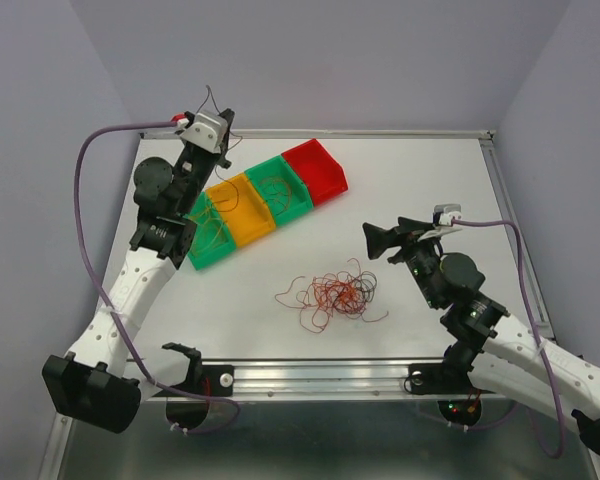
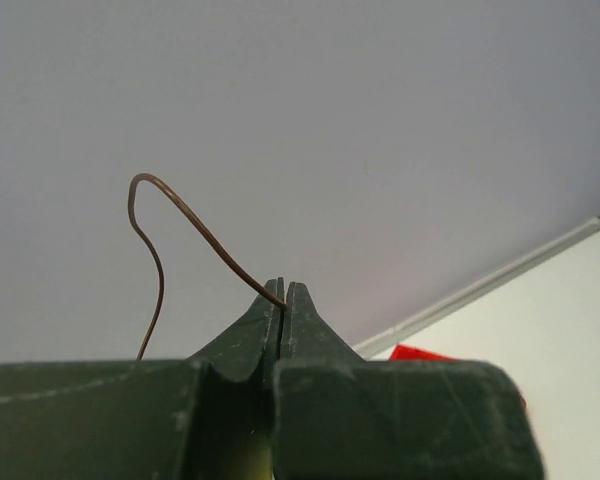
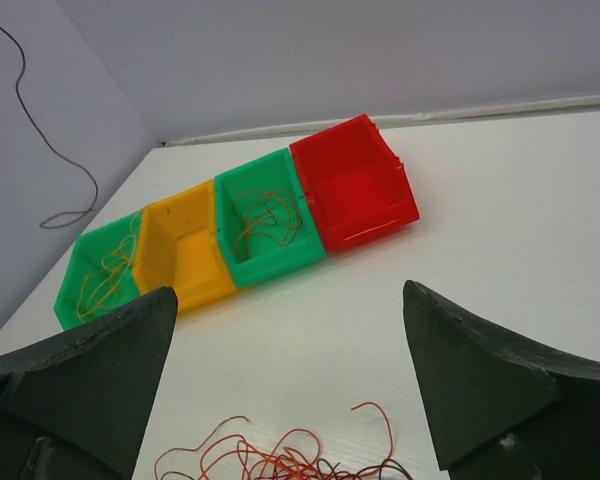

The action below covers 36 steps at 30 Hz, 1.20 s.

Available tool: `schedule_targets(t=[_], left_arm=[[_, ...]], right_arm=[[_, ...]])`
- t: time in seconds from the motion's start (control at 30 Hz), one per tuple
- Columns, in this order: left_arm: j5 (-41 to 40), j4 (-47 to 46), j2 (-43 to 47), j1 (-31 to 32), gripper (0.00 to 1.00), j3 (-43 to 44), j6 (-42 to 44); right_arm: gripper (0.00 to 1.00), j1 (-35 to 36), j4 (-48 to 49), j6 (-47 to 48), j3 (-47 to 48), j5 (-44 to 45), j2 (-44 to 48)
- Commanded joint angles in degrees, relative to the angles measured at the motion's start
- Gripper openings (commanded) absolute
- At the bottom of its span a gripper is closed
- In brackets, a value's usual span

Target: Untangle the cables

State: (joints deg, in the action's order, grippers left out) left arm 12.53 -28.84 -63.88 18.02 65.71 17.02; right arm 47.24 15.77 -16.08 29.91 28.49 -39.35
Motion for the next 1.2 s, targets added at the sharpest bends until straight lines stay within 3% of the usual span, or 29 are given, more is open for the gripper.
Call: schedule_targets(t=[0.0,0.23,0.6,0.83,0.97,1.17], left_arm=[[-0.8,-3.6,3.0,0.1,0.00,-5.9,1.0],[0.0,-6.8,2.7,-0.5,0.00,-13.0,0.1],[-1.0,-11.8,-3.1,-3.5,0.00,-15.8,0.5],[3.5,-11.6,-5.6,-5.7,0.00,-19.3,1.3],[6.9,-7.6,-7.8,-5.7,0.00,-19.6,2.4],[3.6,10.4,-20.5,-5.7,0.00,-8.3,3.2]], right_arm=[[0.99,0.0,1.2,-0.7,-1.5,-1.0,1.0],[0.99,0.0,1.1,-0.9,-1.5,-2.3,1.0],[0.99,0.0,1.1,-1.1,-1.8,-3.0,0.3],[0.99,0.0,1.2,-1.2,-2.0,-2.9,-0.1],[0.99,0.0,1.2,-1.1,-2.0,-3.0,-0.5],[0.99,0.0,1.3,-1.2,-2.4,-2.6,-0.6]])
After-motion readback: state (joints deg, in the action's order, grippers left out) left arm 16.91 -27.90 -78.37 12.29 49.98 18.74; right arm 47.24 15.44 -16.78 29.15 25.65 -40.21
